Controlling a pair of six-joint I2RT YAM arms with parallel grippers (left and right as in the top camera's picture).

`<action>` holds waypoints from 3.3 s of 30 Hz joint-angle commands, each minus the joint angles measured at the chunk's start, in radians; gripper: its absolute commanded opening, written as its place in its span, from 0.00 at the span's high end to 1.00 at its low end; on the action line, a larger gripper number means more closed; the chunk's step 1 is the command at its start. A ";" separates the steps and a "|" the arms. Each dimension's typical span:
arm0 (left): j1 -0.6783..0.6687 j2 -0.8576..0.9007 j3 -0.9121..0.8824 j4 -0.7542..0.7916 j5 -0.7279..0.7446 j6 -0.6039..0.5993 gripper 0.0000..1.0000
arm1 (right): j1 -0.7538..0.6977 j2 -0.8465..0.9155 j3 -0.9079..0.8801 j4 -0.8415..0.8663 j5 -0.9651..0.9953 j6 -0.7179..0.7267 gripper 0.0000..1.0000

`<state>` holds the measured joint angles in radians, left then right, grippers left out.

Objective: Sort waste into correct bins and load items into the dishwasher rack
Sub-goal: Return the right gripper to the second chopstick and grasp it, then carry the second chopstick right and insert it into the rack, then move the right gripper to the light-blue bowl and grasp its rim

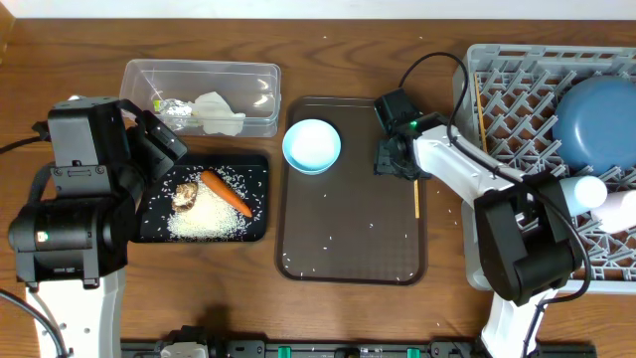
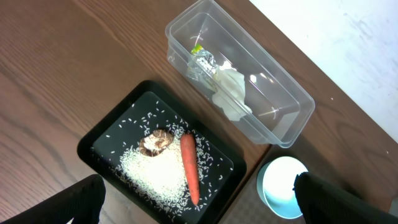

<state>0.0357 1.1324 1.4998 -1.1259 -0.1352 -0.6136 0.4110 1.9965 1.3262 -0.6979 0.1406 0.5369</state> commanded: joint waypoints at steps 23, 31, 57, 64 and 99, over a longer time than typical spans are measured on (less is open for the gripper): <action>-0.002 0.004 0.003 -0.003 -0.015 -0.002 0.02 | -0.011 0.068 0.001 0.011 -0.048 -0.018 0.53; -0.002 0.004 0.003 -0.003 -0.015 -0.002 0.02 | -0.010 0.068 0.001 0.006 -0.047 0.017 0.89; -0.002 0.004 0.003 -0.003 -0.015 -0.002 0.02 | -0.386 -0.565 0.002 0.032 -0.280 -0.373 0.99; -0.002 0.004 0.003 -0.003 -0.015 -0.002 0.02 | -0.520 -0.587 0.001 0.009 -0.280 -0.475 0.99; -0.002 0.004 0.003 -0.003 -0.015 -0.002 0.02 | -0.523 -0.415 0.002 0.066 -0.577 -0.493 0.10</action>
<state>0.0357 1.1324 1.4998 -1.1259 -0.1349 -0.6136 -0.1101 1.6524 1.3247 -0.6319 -0.2703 0.0513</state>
